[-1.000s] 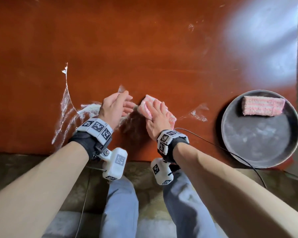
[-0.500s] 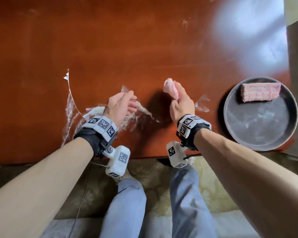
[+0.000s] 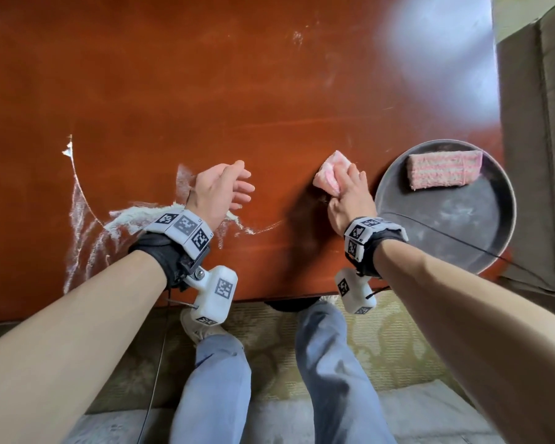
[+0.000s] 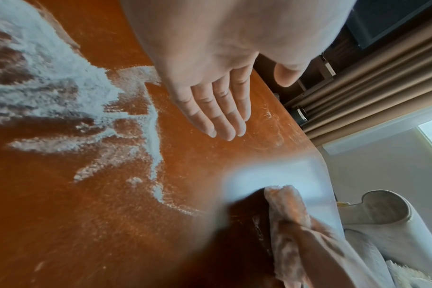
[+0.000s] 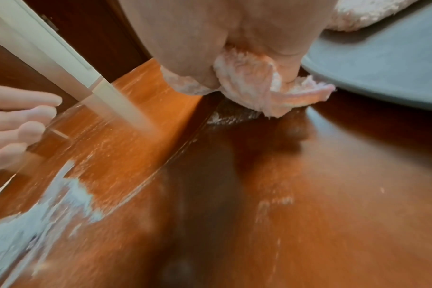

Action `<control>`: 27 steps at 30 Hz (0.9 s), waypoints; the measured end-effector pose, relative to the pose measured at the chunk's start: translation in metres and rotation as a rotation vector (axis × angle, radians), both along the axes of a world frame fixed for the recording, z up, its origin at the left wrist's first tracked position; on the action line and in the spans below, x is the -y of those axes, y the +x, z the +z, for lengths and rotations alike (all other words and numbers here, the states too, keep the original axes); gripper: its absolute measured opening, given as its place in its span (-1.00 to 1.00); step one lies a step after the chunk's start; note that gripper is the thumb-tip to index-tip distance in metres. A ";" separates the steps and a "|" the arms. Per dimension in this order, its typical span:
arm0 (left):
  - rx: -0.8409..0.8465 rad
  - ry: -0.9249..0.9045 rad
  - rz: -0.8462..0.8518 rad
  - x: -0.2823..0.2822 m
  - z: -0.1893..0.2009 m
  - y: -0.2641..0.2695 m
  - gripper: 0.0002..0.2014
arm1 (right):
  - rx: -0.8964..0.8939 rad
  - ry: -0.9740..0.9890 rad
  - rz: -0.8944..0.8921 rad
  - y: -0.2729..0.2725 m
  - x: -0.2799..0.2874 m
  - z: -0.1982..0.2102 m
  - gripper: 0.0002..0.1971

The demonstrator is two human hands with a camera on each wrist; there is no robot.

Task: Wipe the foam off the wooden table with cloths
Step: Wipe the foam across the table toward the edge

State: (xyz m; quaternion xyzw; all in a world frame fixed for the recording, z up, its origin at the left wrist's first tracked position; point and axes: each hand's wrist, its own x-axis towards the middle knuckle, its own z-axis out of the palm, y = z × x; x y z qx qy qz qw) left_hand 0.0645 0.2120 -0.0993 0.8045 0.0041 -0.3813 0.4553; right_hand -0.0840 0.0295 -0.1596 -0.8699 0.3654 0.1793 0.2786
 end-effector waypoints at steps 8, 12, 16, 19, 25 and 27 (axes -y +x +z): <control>-0.022 -0.025 -0.003 -0.015 0.000 0.003 -0.66 | -0.089 -0.015 -0.091 -0.012 -0.069 -0.009 -0.19; -0.032 -0.044 0.010 -0.046 0.001 0.014 -0.64 | -0.065 0.028 -0.150 0.001 -0.115 -0.009 -0.19; -0.046 -0.055 -0.017 -0.093 -0.002 0.027 -0.67 | -0.048 0.102 -0.194 0.024 -0.169 -0.002 -0.23; -0.060 -0.046 -0.054 -0.130 -0.002 0.038 -0.65 | -0.039 0.154 -0.208 0.046 -0.209 0.005 -0.25; -0.077 -0.017 -0.026 -0.189 -0.006 0.064 -0.67 | 0.107 0.359 -0.179 0.096 -0.274 0.015 -0.31; -0.079 -0.004 -0.028 -0.202 -0.007 0.069 -0.64 | 0.173 0.391 -0.272 0.104 -0.281 0.024 -0.30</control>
